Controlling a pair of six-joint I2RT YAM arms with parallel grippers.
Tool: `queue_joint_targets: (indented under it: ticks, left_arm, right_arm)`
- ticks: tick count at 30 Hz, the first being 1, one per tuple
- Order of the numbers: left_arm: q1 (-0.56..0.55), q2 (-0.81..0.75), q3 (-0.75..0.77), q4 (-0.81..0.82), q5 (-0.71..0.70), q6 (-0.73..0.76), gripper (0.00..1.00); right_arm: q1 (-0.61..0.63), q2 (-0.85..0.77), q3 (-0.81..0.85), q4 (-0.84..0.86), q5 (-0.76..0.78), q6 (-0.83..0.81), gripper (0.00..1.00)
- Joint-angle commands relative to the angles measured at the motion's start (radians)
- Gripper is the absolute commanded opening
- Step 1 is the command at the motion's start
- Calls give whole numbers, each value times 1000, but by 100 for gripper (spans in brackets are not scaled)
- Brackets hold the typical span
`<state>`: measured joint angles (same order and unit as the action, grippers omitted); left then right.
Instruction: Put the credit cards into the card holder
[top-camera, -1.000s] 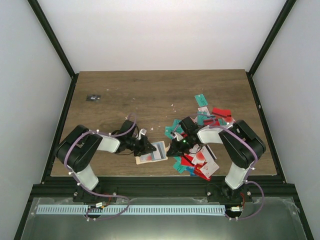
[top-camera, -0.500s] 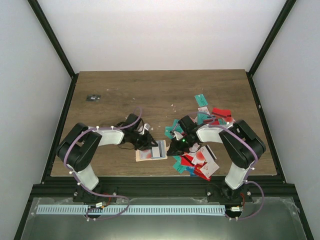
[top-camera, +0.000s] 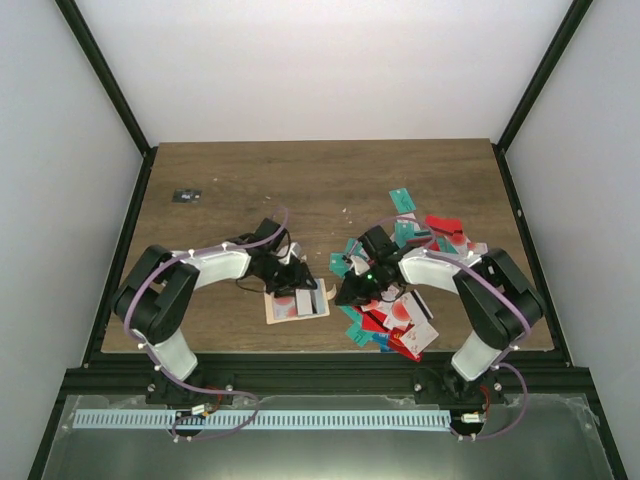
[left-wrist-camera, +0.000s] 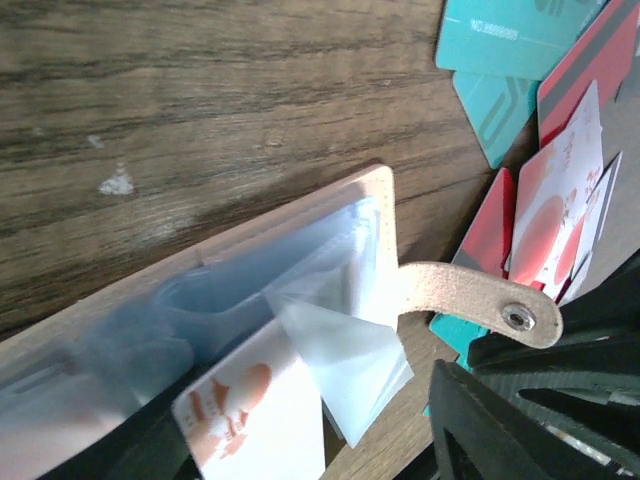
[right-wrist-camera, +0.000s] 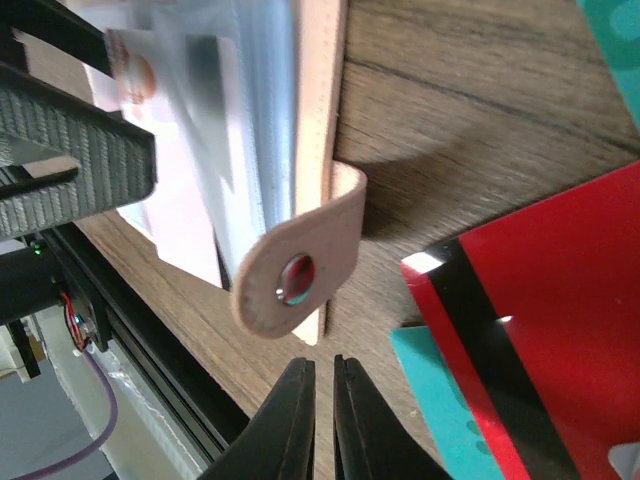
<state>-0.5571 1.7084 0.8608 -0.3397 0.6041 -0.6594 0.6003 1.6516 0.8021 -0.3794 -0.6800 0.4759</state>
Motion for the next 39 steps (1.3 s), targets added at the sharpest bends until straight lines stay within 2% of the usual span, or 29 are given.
queue_joint_targets:
  ticks: [1, 7, 11, 18, 22, 25, 27, 32, 34, 39]
  left_arm:
    - [-3, 10, -7, -187, -79, 22, 63]
    - [-3, -71, 14, -302, -101, -8, 80]
    - [-2, -119, 7, -336, -112, -6, 98]
    - [6, -194, 23, -409, -111, 34, 100]
    - [16, -223, 61, -573, -217, 92, 100]
    - [24, -268, 65, -609, -204, 95, 100]
    - [23, -294, 35, -588, -166, 73, 94]
    - [19, -301, -50, -483, -106, 43, 65]
    - [17, -303, -68, -440, -103, 25, 60]
    - [15, -280, -105, -368, -108, -5, 55]
  right_arm:
    - [10, -56, 37, -19, 22, 19, 9]
    - [9, -116, 33, -6, 11, 68, 10]
    - [12, -131, 11, 46, -26, 107, 10]
    - [76, -119, 0, 116, -44, 156, 11]
    - [118, -115, 12, 141, -44, 180, 11]
    - [143, -113, 17, 159, -45, 189, 11]
    - [156, -100, 16, 177, -48, 195, 12]
    - [192, -34, 45, 189, -44, 192, 11]
    - [201, -1, 57, 190, -35, 191, 11]
    - [202, 47, 77, 174, -5, 180, 10]
